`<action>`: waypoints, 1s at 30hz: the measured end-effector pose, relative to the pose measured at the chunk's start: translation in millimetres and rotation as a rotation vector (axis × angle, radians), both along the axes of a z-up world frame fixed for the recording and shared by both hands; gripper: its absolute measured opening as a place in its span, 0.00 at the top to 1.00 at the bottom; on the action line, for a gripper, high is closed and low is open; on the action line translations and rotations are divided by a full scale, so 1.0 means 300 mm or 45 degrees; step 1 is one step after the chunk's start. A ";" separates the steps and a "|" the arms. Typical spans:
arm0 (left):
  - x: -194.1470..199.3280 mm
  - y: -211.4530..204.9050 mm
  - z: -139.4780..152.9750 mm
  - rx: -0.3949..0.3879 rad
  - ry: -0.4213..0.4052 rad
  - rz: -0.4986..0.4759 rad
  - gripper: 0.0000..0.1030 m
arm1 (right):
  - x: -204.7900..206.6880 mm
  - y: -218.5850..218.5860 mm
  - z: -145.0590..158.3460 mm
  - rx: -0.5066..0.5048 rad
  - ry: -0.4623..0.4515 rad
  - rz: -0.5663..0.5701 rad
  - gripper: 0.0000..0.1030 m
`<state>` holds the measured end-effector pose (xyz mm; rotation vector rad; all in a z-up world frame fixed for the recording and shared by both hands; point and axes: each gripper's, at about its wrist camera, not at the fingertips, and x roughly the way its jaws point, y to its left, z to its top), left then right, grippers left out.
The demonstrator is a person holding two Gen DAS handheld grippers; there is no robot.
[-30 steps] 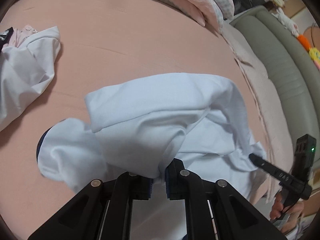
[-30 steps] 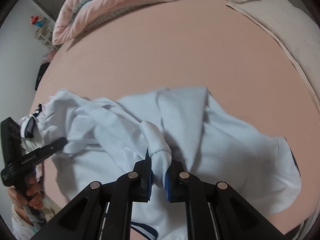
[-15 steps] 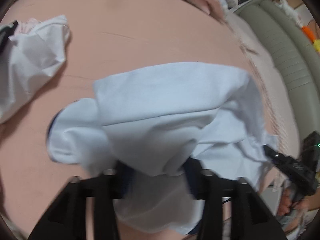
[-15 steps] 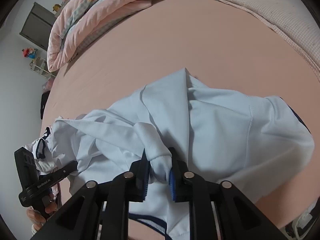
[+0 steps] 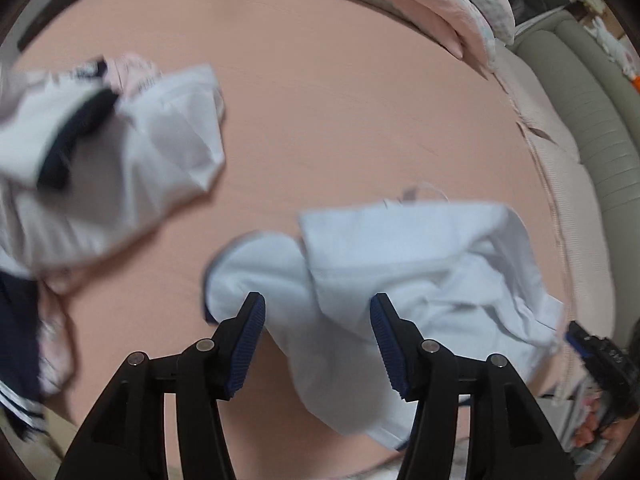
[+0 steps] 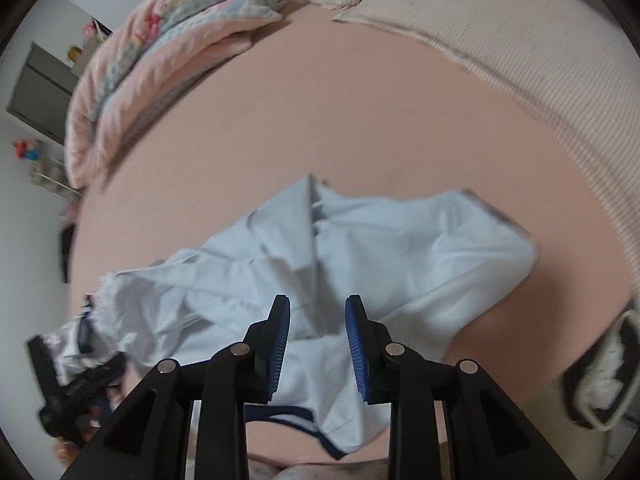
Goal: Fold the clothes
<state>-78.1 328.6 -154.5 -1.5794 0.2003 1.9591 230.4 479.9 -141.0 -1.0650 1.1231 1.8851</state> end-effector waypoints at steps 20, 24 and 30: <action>-0.188 0.110 -0.008 -0.040 -0.044 0.003 0.50 | -0.201 0.077 0.059 0.100 -0.183 0.133 0.73; -0.146 0.110 -0.061 -0.073 -0.082 -0.051 0.50 | -0.227 0.047 0.021 0.093 -0.238 0.219 0.73; -0.062 0.026 -0.084 -0.062 -0.100 -0.078 0.50 | -0.251 -0.006 -0.034 0.075 -0.315 0.347 0.73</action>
